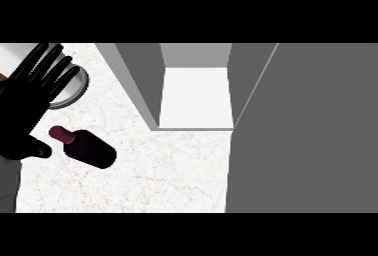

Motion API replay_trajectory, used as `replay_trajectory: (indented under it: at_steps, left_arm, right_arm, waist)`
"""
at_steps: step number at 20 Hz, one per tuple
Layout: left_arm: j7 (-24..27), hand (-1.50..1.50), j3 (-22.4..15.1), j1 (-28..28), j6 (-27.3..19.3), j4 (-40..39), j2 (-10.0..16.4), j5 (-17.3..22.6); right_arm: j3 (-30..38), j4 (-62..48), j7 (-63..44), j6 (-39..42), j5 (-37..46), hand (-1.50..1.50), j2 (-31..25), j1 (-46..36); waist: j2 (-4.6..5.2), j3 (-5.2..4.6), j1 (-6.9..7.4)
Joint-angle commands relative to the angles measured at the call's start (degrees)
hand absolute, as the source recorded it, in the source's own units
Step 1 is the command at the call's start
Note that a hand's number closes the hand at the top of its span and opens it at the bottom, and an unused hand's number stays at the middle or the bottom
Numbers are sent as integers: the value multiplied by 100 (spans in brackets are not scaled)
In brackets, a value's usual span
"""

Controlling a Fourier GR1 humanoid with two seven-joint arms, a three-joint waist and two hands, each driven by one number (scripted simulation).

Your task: Pick up the wine, place it into the cabinet and close the cabinet

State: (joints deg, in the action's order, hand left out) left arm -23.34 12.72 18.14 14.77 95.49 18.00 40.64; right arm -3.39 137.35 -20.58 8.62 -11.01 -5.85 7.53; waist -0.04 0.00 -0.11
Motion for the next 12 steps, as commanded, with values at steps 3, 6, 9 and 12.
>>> replay_trajectory:
  at_steps: [3,6,9,12]
  left_arm:
    - [63,-150,352,-255,409,-230,279,80]
    - [357,-150,358,-138,509,-675,206,-125]
    - [625,-150,360,-595,726,-478,156,-343]
    - [775,-150,461,-321,1060,-1286,294,-348]
  right_arm:
    - [-163,251,137,37,247,-150,190,378]
    - [288,314,-704,-155,-256,-150,-79,-496]
    - [801,-97,106,370,-593,-150,-161,22]
    - [-127,296,-447,-157,94,-150,249,-214]
  waist:
    - [-1,0,-9]
    - [4,-1,-2]
    - [0,2,-2]
    - [4,-2,-11]
